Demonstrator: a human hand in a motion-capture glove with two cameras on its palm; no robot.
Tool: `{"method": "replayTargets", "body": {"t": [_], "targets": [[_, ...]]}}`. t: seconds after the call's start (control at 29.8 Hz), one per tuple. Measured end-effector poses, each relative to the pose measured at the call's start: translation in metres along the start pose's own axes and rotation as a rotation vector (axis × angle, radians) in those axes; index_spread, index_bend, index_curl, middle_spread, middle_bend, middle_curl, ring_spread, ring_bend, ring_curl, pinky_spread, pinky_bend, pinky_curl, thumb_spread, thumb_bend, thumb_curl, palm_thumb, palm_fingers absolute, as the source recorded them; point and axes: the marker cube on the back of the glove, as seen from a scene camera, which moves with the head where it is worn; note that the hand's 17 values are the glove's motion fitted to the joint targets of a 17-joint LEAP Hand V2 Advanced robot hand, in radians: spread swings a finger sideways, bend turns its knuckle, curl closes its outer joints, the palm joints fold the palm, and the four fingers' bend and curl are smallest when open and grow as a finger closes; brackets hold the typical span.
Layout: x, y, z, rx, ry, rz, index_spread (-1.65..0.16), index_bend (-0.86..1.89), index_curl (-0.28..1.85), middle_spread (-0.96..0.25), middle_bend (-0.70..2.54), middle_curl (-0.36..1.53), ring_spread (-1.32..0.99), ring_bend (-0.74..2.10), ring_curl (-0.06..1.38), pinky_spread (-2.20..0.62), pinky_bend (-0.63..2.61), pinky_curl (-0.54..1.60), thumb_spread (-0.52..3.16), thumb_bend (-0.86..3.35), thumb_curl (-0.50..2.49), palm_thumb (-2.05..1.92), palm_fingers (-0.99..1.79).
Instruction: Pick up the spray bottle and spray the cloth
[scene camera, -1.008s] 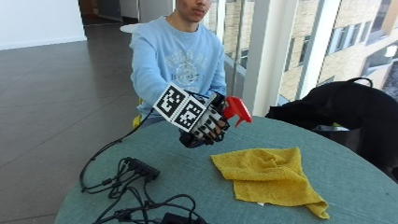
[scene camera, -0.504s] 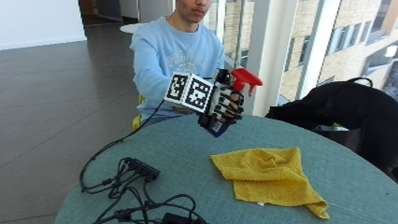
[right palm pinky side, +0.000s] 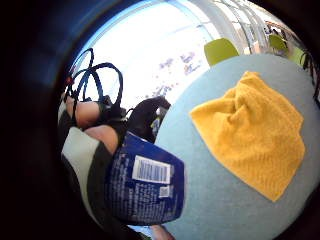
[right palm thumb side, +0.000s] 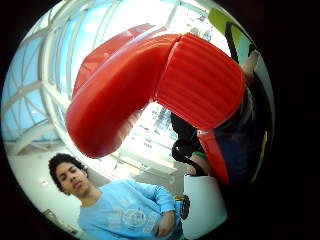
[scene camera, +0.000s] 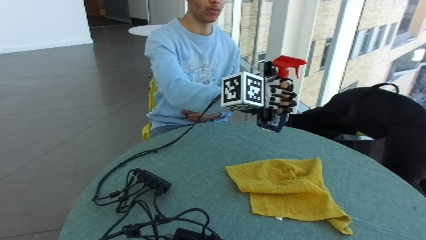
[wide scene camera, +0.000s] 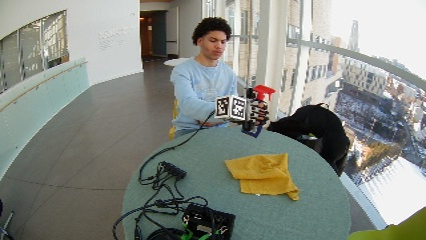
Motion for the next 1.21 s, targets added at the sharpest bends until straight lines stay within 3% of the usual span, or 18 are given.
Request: {"method": "replayTargets", "body": {"t": [0.6, 1.21], "targets": [[0.003, 0.011, 0.126, -0.103, -0.087, -0.038, -0.23, 0.14, 0.47, -0.11, 0.29, 0.47, -0.07, 0.47, 0.38, 0.07, 0.24, 0.38, 0.59, -0.03, 0.74, 0.93, 1.11], [0.024, 0.012, 0.149, -0.136, -0.053, 0.008, -0.23, 0.13, 0.44, -0.11, 0.26, 0.47, -0.09, 0.39, 0.36, 0.06, 0.21, 0.37, 0.73, -0.04, 0.69, 0.91, 1.08]]}}
